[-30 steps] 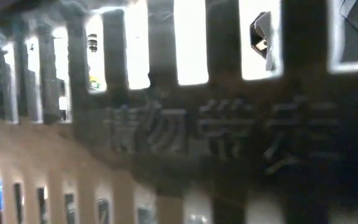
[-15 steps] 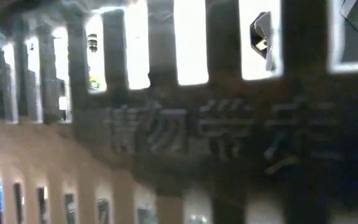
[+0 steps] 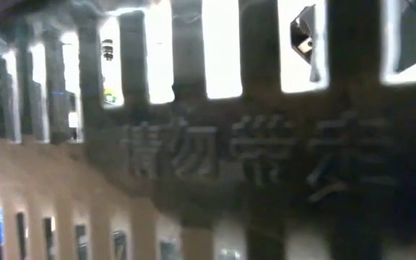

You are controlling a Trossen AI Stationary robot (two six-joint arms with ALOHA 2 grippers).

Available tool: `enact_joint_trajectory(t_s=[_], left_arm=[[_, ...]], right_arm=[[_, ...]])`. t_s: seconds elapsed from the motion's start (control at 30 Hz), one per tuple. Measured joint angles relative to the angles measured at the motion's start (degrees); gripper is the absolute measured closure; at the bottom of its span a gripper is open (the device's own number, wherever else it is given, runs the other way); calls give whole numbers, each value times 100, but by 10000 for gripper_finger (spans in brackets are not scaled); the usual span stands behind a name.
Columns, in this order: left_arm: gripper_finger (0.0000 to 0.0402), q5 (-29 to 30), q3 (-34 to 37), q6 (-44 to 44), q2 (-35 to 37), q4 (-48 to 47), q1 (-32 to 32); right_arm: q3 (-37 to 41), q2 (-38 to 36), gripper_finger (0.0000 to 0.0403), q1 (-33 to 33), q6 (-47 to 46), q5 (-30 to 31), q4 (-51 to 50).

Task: Pick & Place Office Desk Supplies
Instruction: Put the large yellow crayon box into the top black bin

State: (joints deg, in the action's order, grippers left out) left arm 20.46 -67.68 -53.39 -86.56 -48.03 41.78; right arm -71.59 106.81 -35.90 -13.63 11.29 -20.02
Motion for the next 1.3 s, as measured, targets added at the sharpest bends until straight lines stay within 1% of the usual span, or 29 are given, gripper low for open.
enact_joint_trajectory(t_s=[0.13, 0.23, 0.3, 0.33, 0.37, 0.43, 0.57, 0.77, 1.03, 1.17, 1.3], left_arm=[[402, 65, -169, 305, 4, 5, -232], [401, 147, -312, 630, 7, 20, -460], [401, 188, -391, 867, 7, 24, -639], [401, 200, -408, 963, 9, 40, -735], [401, 202, -415, 1087, 9, 78, -837], [401, 191, -415, 1344, 9, 203, -1022], [401, 152, -415, 1794, 9, 564, -1356], [401, 38, -415, 2096, -12, 663, -1706], [401, -257, -417, 2230, -371, 886, -1827], [401, -289, -417, 2234, -454, 871, -1825], [401, -202, -417, 2201, -445, 876, -1827]], right_arm=[[-2, -147, 266, -65, 90, 467, 81], [-2, -251, 319, -68, 142, 800, 126], [-2, -319, 367, -66, 251, 984, 324], [-2, -343, 384, -68, 364, 1079, 443], [-2, -346, 392, -68, 494, 1146, 615], [-2, -344, 392, -66, 726, 1246, 993], [-2, -344, 398, -14, 1192, 1253, 1684], [-4, -285, 400, 199, 1346, 1269, 2221], [-4, 75, 401, 551, 1318, 1248, 2496], [-3, 202, 402, 674, 1197, 1214, 2536], [-4, 284, 402, 798, 963, 1111, 2340]])
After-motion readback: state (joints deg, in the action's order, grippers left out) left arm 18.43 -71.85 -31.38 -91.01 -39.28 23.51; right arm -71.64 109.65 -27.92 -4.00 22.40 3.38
